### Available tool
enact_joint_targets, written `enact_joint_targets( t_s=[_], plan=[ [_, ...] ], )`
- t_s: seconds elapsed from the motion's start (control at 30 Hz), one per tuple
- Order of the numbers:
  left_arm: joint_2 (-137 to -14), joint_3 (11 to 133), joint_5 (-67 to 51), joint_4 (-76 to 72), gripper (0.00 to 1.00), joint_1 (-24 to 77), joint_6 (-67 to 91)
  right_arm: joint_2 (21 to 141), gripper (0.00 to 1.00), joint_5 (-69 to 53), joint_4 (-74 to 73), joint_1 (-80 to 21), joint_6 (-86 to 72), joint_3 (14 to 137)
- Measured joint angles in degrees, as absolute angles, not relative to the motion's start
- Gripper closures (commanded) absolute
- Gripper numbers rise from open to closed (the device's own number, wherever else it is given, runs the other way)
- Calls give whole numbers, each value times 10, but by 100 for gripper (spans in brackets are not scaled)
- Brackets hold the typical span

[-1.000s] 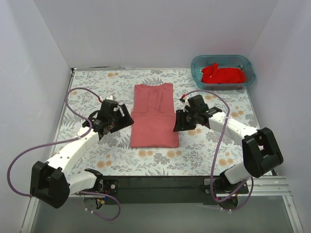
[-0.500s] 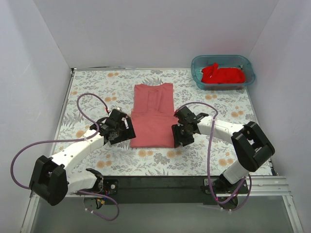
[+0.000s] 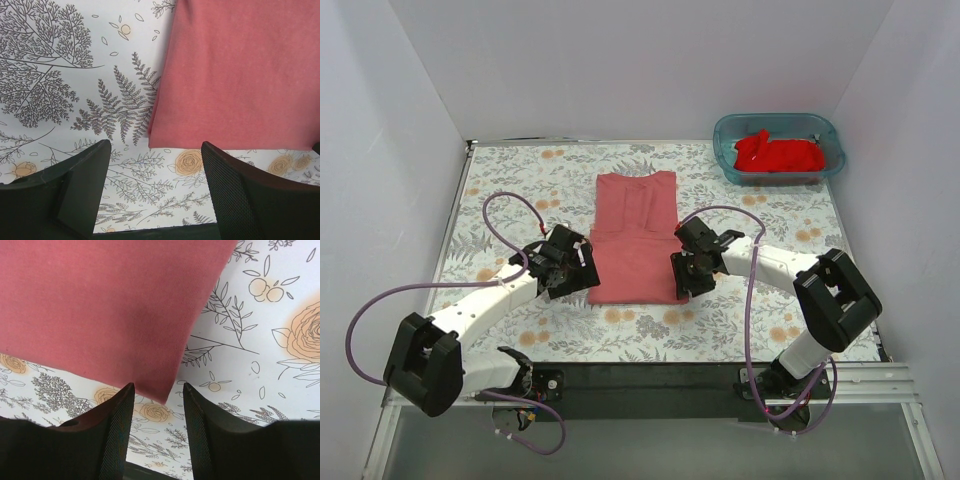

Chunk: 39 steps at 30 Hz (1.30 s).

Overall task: Fold and stack the t-shirts
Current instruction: Fold the tshirt

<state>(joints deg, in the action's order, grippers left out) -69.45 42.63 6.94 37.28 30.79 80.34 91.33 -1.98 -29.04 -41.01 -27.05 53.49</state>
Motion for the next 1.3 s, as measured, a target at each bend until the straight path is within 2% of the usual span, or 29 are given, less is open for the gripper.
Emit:
enact_joint_targets(
  t_s=[0.27,0.47,0.63,0.7,0.97,1.17,1.3],
  plan=[
    [-701,426,66,372,29,309,804,930,57,-14,-295,-414,-272,538],
    [-709,426,61,373,29,309,804,934,69,-3,-299,-426,-273,540],
    [-716,426,56,373,29,310,804,936,85,9,-300,-438,-281,543],
    [-718,426,53,373,29,310,804,939,98,11,-302,-441,-281,546],
    [-764,430,39,375,34,314,803,942,99,11,-305,-444,-281,550],
    [-802,449,37,382,53,318,800,942,99,9,-304,-444,-276,550],
    [-812,460,36,385,56,323,799,942,99,8,-303,-444,-270,550]
  ],
)
